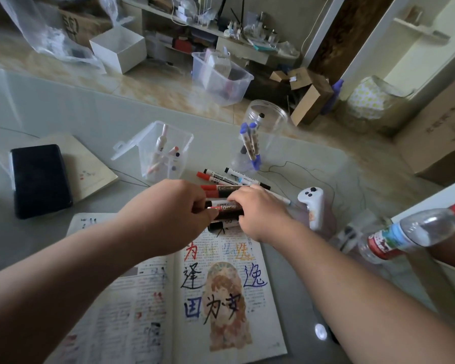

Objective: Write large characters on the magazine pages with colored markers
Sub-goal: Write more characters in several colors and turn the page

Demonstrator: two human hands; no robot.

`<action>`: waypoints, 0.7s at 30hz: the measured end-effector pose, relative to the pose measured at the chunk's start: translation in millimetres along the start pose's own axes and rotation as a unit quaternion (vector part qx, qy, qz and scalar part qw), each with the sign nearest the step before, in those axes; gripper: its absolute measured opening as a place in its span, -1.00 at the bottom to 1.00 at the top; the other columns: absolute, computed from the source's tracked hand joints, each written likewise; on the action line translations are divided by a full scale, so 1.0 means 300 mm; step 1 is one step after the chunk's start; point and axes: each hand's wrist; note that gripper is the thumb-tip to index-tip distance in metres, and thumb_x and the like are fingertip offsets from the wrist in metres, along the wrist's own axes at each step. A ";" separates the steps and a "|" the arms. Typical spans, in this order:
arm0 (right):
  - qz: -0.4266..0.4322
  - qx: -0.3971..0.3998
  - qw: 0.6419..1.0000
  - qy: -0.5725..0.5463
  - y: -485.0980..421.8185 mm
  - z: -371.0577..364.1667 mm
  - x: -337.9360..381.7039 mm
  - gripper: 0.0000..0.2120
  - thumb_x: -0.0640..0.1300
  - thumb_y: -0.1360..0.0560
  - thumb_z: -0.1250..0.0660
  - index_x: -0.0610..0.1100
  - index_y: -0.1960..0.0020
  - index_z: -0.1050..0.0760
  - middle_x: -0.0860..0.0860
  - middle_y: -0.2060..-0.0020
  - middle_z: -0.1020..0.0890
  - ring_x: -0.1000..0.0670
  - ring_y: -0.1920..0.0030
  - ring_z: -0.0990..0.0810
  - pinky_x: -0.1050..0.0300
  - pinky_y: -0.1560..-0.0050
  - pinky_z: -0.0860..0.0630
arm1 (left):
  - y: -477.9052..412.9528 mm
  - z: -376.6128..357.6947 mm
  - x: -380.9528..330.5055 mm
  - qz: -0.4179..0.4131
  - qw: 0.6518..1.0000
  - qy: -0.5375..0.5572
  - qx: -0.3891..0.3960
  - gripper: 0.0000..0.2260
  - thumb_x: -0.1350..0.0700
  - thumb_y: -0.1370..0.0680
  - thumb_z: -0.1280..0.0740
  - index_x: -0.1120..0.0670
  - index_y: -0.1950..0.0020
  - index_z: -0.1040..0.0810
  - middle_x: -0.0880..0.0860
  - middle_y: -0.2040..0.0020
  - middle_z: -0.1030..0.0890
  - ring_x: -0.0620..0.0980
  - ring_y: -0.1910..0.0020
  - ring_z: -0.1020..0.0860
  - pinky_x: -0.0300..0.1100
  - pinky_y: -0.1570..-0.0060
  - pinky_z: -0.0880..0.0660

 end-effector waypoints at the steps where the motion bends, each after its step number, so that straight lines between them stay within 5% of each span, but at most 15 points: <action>1: -0.003 0.014 1.000 0.006 -0.014 0.001 0.003 -0.54 -0.26 -0.47 -0.29 0.08 -0.31 -0.47 0.10 -0.21 -0.51 -0.02 -0.32 -0.37 -0.03 -0.32 -0.42 | -0.001 0.000 0.000 -0.002 1.000 0.000 0.000 -0.59 -0.12 -0.55 -0.38 0.08 0.37 -0.38 -0.01 0.48 -0.41 0.01 0.48 -0.32 -0.12 0.42 -0.36; 9: -0.026 0.082 0.996 0.022 -0.048 0.014 0.017 -0.63 -0.27 -0.44 -0.31 0.03 -0.19 -0.49 0.02 -0.16 -0.42 -0.06 -0.30 -0.38 -0.05 -0.32 -0.44 | -0.003 0.005 0.022 -0.004 1.000 0.000 -0.004 -0.56 -0.10 -0.55 -0.38 0.07 0.41 -0.33 0.00 0.51 -0.36 -0.01 0.50 -0.28 -0.18 0.46 -0.25; 14: -0.029 0.081 0.996 0.025 -0.052 0.031 0.025 -0.72 -0.27 -0.40 -0.34 0.03 0.01 -0.38 0.05 -0.03 -0.44 -0.06 -0.11 -0.48 0.05 -0.04 -0.47 | -0.004 -0.001 0.014 -0.006 1.000 -0.006 0.002 -0.57 -0.11 -0.56 -0.37 0.07 0.39 -0.34 -0.01 0.49 -0.38 -0.02 0.49 -0.31 -0.19 0.45 -0.26; 21: -0.019 0.116 0.992 0.055 -0.063 0.053 0.025 -0.67 -0.27 -0.41 -0.33 0.04 -0.06 -0.37 0.08 0.00 -0.46 -0.05 0.03 -0.48 0.11 0.15 -0.37 | 0.001 -0.014 0.007 -0.009 1.000 -0.012 0.006 -0.57 -0.12 -0.56 -0.37 0.08 0.39 -0.34 0.00 0.49 -0.38 -0.02 0.49 -0.30 -0.18 0.44 -0.26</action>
Point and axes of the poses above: each hand's wrist, its own y-axis away from the middle knuckle, its own z-axis out of the back of the hand, x = y × z
